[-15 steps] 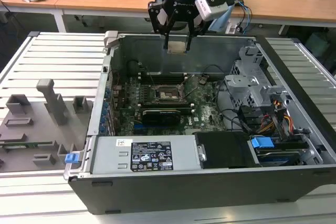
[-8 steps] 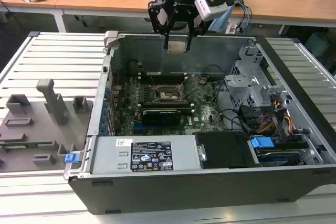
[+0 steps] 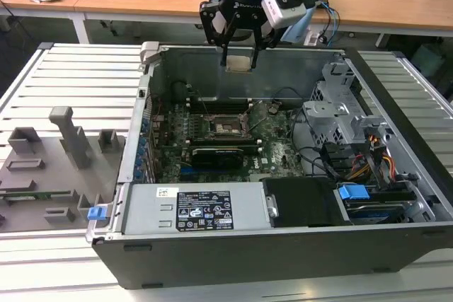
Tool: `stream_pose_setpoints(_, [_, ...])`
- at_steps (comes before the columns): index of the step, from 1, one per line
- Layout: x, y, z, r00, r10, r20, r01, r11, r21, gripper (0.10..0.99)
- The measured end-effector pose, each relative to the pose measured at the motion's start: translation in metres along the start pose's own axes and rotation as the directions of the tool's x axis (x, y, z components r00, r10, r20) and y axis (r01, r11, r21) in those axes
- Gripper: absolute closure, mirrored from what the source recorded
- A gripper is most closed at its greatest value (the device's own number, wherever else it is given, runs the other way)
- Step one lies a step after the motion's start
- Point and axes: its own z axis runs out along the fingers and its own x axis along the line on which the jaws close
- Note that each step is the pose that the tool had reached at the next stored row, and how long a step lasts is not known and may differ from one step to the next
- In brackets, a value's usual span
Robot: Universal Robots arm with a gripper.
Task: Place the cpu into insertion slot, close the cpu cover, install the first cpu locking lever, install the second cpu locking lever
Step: 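Place the cpu into insertion slot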
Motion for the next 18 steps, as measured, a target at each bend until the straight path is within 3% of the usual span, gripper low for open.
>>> stream_pose_setpoints(18, [0.0,0.0,0.0,0.9995,0.033,0.003,-0.033,0.9995,-0.001,0.549])
